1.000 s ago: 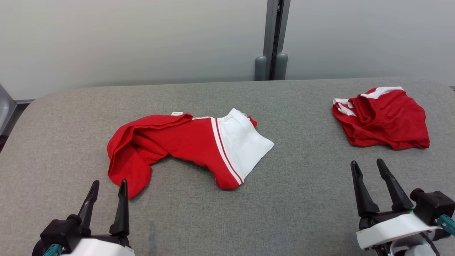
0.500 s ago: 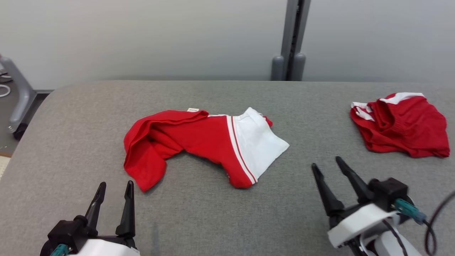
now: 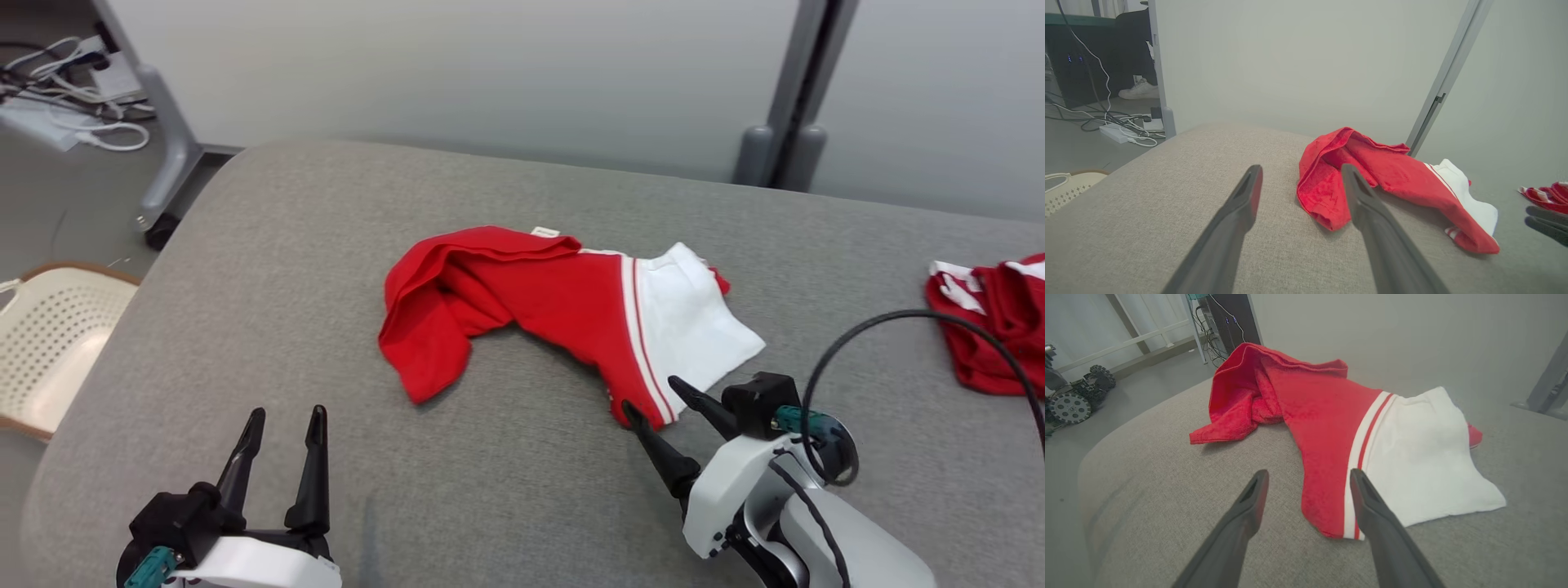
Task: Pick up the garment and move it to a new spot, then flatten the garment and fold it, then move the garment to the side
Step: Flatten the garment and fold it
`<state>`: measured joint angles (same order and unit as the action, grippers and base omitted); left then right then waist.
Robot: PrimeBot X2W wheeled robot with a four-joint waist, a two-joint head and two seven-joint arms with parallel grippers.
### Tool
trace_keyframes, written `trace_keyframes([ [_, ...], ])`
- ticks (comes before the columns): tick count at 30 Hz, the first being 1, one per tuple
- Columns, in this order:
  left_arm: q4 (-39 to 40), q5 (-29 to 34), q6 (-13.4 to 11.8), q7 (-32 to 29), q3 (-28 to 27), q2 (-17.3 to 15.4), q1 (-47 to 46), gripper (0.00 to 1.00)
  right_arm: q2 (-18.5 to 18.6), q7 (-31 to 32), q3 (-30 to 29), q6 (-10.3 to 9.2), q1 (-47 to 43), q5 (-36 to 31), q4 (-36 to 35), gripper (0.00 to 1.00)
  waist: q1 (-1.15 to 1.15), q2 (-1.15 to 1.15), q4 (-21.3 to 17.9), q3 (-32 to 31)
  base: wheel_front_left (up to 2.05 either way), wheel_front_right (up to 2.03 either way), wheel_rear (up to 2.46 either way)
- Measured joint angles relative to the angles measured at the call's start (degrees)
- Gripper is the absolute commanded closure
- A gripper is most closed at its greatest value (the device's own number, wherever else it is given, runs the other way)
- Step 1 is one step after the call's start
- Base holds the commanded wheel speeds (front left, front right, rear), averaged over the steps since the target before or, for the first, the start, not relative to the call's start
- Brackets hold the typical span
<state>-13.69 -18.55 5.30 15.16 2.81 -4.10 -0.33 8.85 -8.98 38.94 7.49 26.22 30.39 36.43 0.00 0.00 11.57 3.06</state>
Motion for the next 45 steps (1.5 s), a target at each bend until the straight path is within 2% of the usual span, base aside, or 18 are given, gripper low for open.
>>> trace_keyframes([
  [9, -0.93, 0.4, 0.76, -0.01, -0.02, 0.97, -0.3, 0.0, -2.2, 0.0, 1.42, 0.0, 5.8, 0.18, 15.24, 0.0, 0.0, 0.0, 4.76, 1.63, 0.0, 0.0, 0.0],
  [18, -1.62, 0.82, 1.2, -0.01, -0.19, 1.13, -1.33, 0.0, -4.09, -1.29, 1.97, 0.01, 9.11, -1.24, 25.01, 0.0, 0.0, 0.0, 5.55, 2.81, 0.0, 0.0, 0.0],
  [19, -1.64, 0.83, 1.23, -0.01, -0.21, 1.14, -1.35, 0.0, -4.33, -1.88, 2.08, 0.0, 9.31, -1.24, 25.47, 0.29, 0.0, 0.0, 5.47, 2.84, 0.0, 0.0, 0.0],
  [20, -1.64, 0.83, 1.23, -0.01, -0.21, 1.14, -1.35, 0.0, -4.33, -1.88, 2.08, 0.0, 9.31, -1.24, 25.47, 0.87, 0.0, 0.0, 5.47, 2.84, 0.0, 0.0, 0.0],
  [21, -1.7, 0.83, 1.26, -0.01, -0.2, 1.16, -1.37, 0.0, -4.54, -2.25, 2.26, 0.0, 9.62, -1.24, 25.73, 1.0, 0.0, 0.0, 5.37, 2.86, 0.0, 0.0, 0.0],
  [30, -2.65, 1.12, 1.55, -0.01, -0.31, 1.22, -1.43, 0.0, -4.41, -5.24, 2.36, 0.01, 11.45, -0.68, 26.85, 1.0, 0.0, 0.0, 3.83, 2.16, 0.0, 0.0, 0.0],
  [36, -3.1, 1.45, 1.75, -0.01, -0.59, 1.24, -1.42, 0.0, -0.42, -5.75, 2.27, 0.01, 11.31, -1.86, 25.94, 1.0, 0.0, 0.0, 2.02, 1.07, 0.0, 0.0, 0.0],
  [45, -3.24, 1.77, 1.89, -0.01, -1.24, 1.14, -1.33, 0.0, 6.26, -5.84, -1.46, 0.01, 6.97, -4.43, 19.15, 1.0, 0.0, 0.0, -2.25, 0.71, 0.0, 0.0, 0.0],
])
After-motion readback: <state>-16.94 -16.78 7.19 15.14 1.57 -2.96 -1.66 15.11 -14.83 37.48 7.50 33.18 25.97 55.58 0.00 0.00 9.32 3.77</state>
